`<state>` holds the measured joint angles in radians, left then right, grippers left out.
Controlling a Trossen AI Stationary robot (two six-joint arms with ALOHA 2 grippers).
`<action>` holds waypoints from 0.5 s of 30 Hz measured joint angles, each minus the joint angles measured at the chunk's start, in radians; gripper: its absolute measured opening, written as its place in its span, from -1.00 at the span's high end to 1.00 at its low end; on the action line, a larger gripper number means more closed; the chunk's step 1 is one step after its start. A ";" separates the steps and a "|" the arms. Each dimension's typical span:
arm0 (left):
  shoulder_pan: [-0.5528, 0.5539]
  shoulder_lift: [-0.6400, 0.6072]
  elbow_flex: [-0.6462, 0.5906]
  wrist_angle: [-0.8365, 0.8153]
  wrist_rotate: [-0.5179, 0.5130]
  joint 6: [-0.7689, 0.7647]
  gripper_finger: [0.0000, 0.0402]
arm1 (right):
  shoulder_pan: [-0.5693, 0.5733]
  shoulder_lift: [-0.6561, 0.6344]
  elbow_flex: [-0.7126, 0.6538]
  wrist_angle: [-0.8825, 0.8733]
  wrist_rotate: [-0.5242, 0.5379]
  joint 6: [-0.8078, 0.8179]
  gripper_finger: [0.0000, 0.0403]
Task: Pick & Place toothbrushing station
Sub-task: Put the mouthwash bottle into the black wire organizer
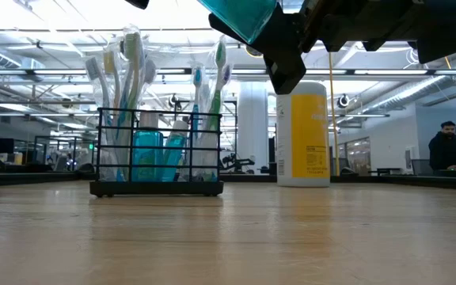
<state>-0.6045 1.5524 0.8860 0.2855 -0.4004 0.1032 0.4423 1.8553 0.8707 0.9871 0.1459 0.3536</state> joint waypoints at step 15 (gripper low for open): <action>-0.039 -0.040 0.046 -0.193 -0.014 -0.034 0.52 | 0.004 -0.002 0.002 -0.072 0.028 -0.003 -0.16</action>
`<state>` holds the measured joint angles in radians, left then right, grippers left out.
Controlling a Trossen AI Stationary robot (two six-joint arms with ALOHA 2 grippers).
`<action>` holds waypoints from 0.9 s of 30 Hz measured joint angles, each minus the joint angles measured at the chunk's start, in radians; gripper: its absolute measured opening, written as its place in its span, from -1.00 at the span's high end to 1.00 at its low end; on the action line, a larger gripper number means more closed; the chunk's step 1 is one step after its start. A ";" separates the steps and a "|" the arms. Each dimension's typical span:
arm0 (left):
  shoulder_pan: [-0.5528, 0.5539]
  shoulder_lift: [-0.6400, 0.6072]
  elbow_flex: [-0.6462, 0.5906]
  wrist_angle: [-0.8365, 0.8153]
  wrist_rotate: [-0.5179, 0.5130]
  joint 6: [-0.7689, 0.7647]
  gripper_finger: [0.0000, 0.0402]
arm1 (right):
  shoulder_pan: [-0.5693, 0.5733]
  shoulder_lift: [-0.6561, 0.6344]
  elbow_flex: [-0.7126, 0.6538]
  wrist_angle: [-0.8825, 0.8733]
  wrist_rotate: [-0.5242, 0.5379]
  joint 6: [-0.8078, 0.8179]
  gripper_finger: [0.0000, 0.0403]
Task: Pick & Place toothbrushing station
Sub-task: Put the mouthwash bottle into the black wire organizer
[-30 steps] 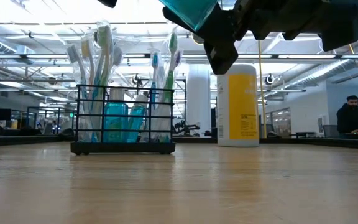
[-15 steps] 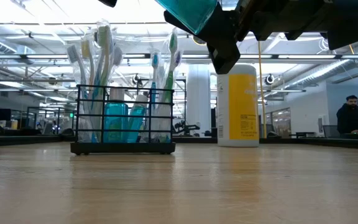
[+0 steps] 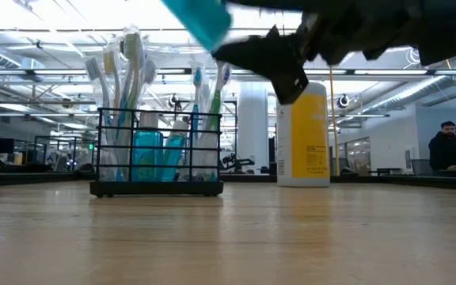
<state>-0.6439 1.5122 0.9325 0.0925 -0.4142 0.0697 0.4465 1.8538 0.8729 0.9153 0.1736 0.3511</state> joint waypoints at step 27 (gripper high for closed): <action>0.404 -0.036 0.534 -0.946 0.153 0.034 0.52 | 0.000 0.000 -0.002 -0.142 0.035 0.082 -0.16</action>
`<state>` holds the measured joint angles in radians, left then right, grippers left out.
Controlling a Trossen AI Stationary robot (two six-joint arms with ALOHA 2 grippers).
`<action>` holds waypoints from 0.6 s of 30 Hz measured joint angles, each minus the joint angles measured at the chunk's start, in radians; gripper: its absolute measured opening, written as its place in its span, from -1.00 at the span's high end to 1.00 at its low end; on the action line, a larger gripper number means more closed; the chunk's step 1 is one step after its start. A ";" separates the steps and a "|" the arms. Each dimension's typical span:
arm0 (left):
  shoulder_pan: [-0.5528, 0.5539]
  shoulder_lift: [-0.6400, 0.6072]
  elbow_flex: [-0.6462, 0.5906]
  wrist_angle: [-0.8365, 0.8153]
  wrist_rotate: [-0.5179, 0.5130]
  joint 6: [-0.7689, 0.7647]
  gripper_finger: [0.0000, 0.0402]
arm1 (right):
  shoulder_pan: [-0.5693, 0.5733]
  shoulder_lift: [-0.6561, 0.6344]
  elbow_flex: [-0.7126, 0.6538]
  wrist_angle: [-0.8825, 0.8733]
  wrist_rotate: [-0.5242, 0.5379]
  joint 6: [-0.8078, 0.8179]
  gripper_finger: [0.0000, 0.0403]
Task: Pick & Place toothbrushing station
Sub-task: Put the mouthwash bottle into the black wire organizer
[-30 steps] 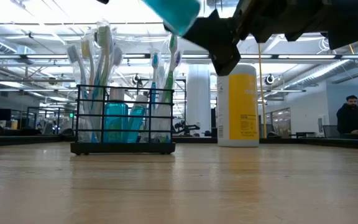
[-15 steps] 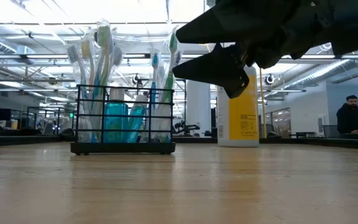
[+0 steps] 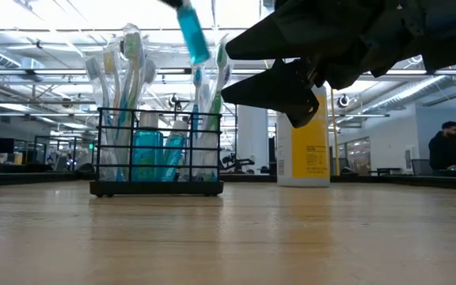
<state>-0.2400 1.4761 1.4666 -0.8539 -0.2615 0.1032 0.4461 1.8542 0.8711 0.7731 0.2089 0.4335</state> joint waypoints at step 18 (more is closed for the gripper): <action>0.155 0.001 0.000 -0.335 0.114 -0.138 0.52 | 0.000 0.000 0.000 0.000 -0.001 0.000 -0.13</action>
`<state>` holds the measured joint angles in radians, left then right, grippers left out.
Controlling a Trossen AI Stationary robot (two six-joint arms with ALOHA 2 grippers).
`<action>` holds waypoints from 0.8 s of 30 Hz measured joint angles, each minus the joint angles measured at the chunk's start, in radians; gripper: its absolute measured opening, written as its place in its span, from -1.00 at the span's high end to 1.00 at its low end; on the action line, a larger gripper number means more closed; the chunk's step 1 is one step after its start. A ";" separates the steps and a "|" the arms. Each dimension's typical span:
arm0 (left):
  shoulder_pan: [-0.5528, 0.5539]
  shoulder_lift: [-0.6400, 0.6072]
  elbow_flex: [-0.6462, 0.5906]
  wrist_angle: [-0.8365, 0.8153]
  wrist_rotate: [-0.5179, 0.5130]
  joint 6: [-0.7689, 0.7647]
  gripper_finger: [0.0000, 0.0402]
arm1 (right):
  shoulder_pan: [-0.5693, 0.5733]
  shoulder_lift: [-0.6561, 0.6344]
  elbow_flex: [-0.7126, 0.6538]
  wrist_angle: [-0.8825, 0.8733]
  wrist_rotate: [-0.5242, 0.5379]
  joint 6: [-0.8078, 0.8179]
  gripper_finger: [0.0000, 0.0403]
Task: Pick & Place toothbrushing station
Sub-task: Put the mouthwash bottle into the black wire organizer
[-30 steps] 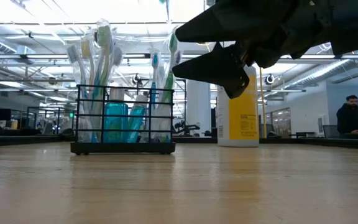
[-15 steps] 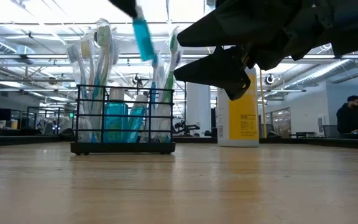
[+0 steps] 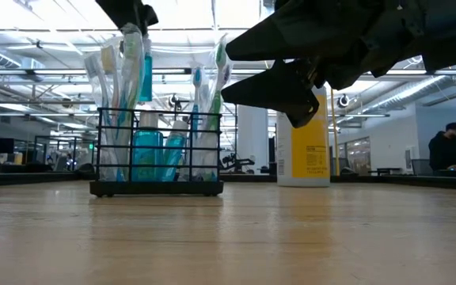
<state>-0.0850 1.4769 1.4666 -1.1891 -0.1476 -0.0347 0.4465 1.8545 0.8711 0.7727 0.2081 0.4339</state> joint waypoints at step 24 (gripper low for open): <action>0.176 0.073 0.000 0.073 0.269 0.103 0.52 | -0.002 0.001 -0.001 0.014 0.000 -0.008 -0.12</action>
<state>0.0905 1.5502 1.4666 -1.1157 0.1214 0.0681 0.4450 1.8557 0.8703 0.7868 0.2081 0.4259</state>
